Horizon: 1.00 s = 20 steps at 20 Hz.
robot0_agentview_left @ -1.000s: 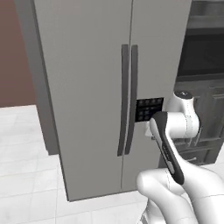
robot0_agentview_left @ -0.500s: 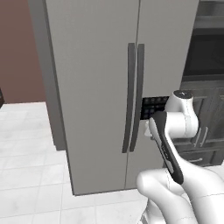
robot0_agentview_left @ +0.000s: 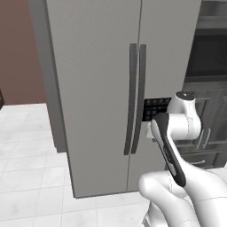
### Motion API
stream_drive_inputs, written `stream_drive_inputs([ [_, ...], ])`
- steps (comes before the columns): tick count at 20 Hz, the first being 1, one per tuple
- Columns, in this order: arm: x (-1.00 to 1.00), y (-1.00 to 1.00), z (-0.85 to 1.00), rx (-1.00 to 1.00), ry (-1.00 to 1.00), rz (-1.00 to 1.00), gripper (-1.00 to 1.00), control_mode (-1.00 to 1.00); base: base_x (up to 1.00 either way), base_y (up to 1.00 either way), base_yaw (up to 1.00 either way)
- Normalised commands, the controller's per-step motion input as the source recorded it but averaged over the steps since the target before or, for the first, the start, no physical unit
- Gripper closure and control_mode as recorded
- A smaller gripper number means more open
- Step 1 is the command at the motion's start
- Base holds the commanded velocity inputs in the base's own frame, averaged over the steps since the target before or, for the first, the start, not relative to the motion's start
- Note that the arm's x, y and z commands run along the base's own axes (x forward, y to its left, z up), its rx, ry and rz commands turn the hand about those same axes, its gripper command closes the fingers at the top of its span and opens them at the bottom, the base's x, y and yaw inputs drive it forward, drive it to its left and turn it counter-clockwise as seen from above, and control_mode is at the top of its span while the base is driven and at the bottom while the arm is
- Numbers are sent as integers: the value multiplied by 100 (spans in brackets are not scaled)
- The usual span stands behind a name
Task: Place one of the steaks on the plate and the other in the bowl. Then place the bowl in the fridge.
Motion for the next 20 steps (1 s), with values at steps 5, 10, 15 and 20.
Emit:
stream_drive_inputs([
  [5, 17, 0, 0, 0, -4, 0, -100, -100, 0, 0, 0],
  [10, 70, -11, 0, -3, -16, 0, -100, -100, 0, 0, 0],
  [15, 100, -36, 0, -5, -13, 3, -100, -100, 0, 0, 0],
  [20, 84, -17, 3, -3, -2, 0, -100, -100, 0, 0, 0],
])
